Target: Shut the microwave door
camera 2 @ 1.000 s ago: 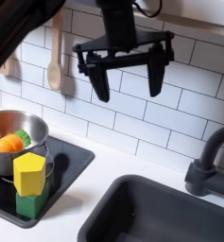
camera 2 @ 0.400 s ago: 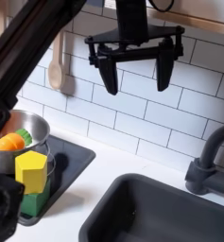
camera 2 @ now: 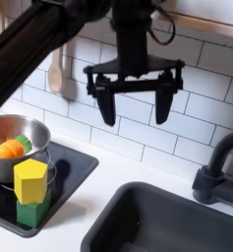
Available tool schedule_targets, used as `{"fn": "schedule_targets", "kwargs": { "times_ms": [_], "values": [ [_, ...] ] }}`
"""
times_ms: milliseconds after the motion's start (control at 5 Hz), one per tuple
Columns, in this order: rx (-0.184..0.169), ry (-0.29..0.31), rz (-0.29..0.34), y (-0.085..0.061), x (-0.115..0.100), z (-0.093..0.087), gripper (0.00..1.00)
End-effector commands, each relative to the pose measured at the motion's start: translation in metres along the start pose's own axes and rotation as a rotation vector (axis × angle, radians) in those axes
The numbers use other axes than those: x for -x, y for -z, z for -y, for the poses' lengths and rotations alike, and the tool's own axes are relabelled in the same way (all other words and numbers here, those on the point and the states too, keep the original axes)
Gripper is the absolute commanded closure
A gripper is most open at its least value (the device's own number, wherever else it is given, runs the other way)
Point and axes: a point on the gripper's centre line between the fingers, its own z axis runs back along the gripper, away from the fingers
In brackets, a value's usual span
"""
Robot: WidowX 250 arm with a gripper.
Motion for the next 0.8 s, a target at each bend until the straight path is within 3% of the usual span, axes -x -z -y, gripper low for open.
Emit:
{"fn": "schedule_targets", "kwargs": {
  "times_ms": [0, 200, 600],
  "values": [
    [-0.054, 0.043, -0.057, 0.009, 0.053, -0.031, 0.0],
    [-0.096, 0.09, -0.083, 0.016, 0.083, -0.048, 0.0],
    [-0.111, 0.164, -0.123, 0.023, 0.138, -0.073, 0.0]
  ]
}}
